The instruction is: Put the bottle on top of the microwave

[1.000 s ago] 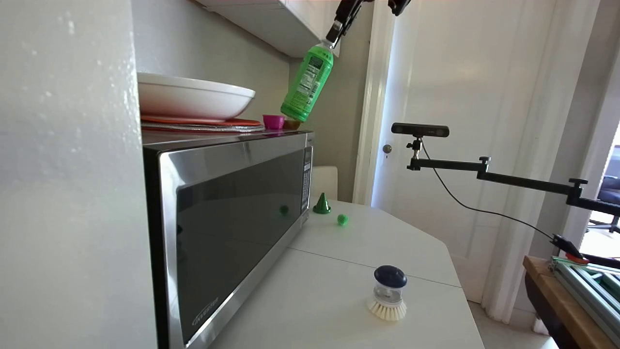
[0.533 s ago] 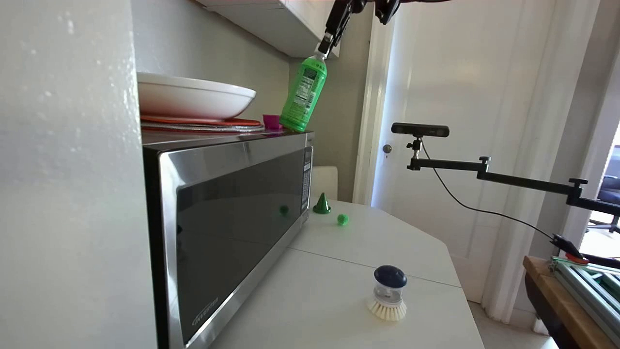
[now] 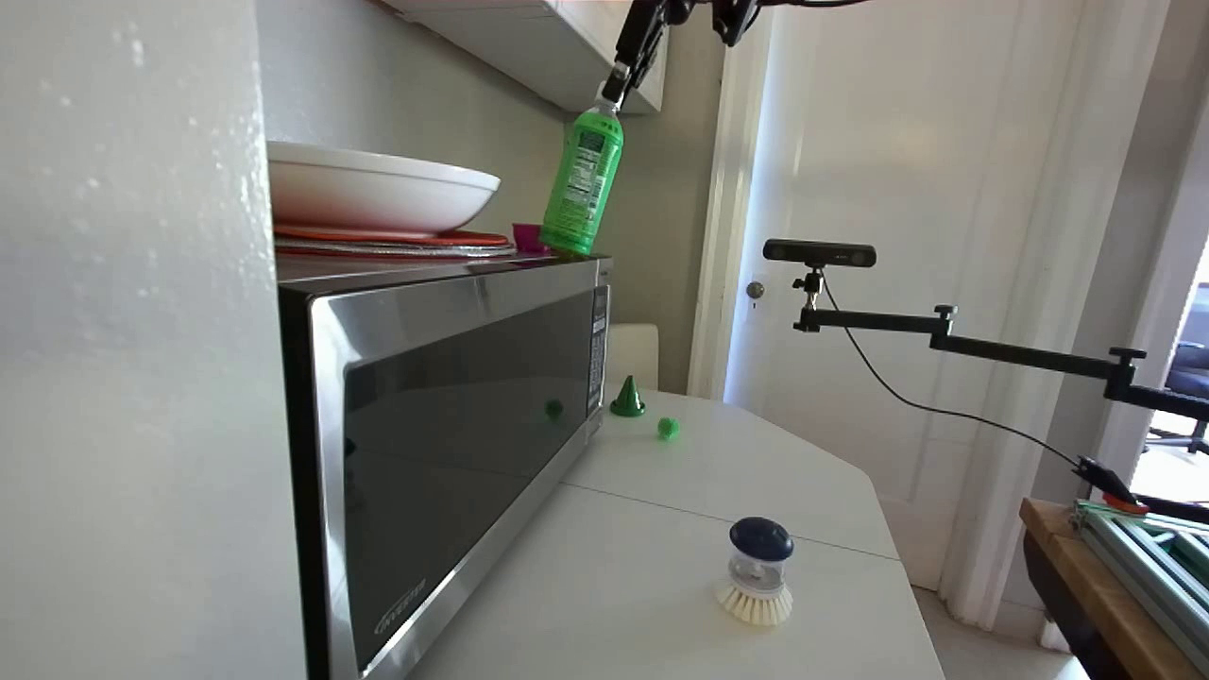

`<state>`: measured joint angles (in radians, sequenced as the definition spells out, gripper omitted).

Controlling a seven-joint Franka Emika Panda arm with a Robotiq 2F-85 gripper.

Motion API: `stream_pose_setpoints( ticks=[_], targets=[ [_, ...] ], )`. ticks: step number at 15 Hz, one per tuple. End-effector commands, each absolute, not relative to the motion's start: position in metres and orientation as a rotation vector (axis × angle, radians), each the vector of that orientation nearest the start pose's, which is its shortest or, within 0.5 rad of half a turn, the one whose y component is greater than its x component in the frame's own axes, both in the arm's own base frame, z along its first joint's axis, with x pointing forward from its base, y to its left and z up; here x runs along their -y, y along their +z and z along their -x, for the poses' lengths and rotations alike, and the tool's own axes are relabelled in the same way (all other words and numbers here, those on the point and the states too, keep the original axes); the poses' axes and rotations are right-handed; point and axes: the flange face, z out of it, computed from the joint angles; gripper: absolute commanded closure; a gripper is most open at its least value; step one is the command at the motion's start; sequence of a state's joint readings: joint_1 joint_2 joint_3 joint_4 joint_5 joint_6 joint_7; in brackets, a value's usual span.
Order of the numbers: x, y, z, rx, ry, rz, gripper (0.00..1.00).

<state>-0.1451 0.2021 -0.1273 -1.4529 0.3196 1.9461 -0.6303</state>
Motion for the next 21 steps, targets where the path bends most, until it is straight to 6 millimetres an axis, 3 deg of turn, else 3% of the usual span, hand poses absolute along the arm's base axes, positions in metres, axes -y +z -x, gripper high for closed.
stream_pose_setpoints(
  ticks=[1, 2, 3, 6, 7, 13, 14, 21],
  targets=[
    [0.147, 0.595, -0.648, 0.443, -0.554, 2.918, 0.91],
    [0.146, 0.595, -0.651, 0.444, -0.563, 2.918, 0.89],
    [0.145, 0.594, -0.655, 0.443, -0.568, 2.92, 0.67],
    [0.141, 0.592, -0.664, 0.443, -0.581, 2.924, 0.62],
    [0.139, 0.592, -0.666, 0.445, -0.585, 2.924, 0.46],
    [0.131, 0.566, -0.681, 0.456, -0.539, 2.922, 0.05],
    [0.13, 0.564, -0.682, 0.457, -0.536, 2.922, 0.0],
    [0.128, 0.577, -0.678, 0.468, -0.545, 2.946, 0.0]
  ],
)
